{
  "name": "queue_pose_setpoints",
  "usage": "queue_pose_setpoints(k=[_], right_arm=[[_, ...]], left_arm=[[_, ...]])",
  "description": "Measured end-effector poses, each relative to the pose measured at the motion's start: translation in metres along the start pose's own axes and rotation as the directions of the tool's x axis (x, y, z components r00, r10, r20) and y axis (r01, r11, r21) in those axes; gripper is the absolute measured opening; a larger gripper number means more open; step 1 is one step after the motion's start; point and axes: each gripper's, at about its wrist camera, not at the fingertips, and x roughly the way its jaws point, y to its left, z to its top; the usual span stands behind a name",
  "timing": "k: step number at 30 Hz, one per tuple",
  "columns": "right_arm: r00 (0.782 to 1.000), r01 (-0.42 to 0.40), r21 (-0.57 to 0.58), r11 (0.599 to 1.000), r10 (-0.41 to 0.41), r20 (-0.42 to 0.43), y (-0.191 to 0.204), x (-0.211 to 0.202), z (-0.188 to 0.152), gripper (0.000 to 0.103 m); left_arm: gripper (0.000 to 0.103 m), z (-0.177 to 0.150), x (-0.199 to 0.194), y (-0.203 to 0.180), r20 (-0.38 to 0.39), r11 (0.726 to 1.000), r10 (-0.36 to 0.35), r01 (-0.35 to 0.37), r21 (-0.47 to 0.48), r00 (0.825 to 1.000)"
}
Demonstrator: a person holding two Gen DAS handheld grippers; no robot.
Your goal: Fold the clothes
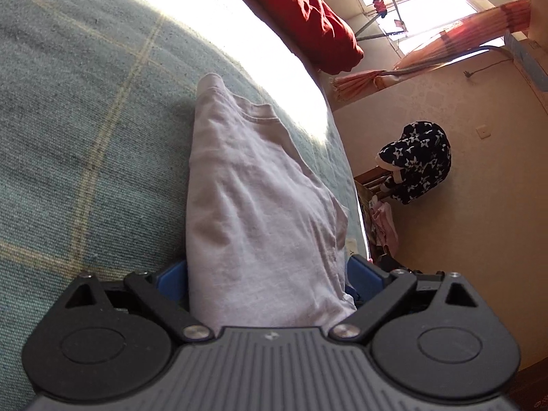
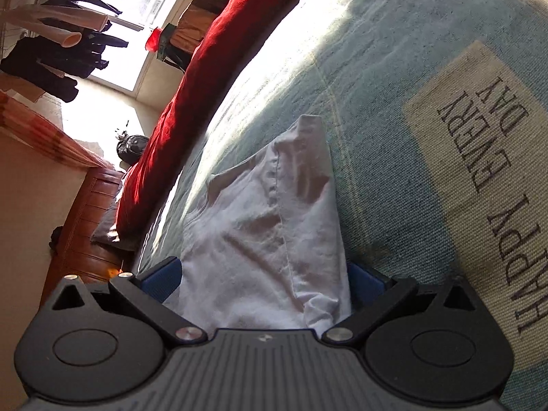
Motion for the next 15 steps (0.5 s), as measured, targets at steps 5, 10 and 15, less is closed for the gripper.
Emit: queue_pose_setpoints(k=[5,10,15], right_arm=[[0.999,-0.022,0.008,1.000,0.022,-0.028,-0.001,0.021,0.026,0.103],[0.998,-0.052,0.027,0.998,0.053,-0.042,-0.004,0.020,0.025,0.103],[0.994,-0.066,0.012,0.998,0.067,-0.091,-0.002,0.014,0.012,0.103]], left_arm=[[0.097,0.015,0.015,0.004,-0.019,0.999,-0.041,0.040,-0.015,0.999],[0.098,0.010,0.012,0.004,-0.056,0.998,-0.060,0.059,-0.013,0.997],[0.098,-0.004,0.002,0.002,-0.115,0.998,-0.067,0.068,0.004,0.991]])
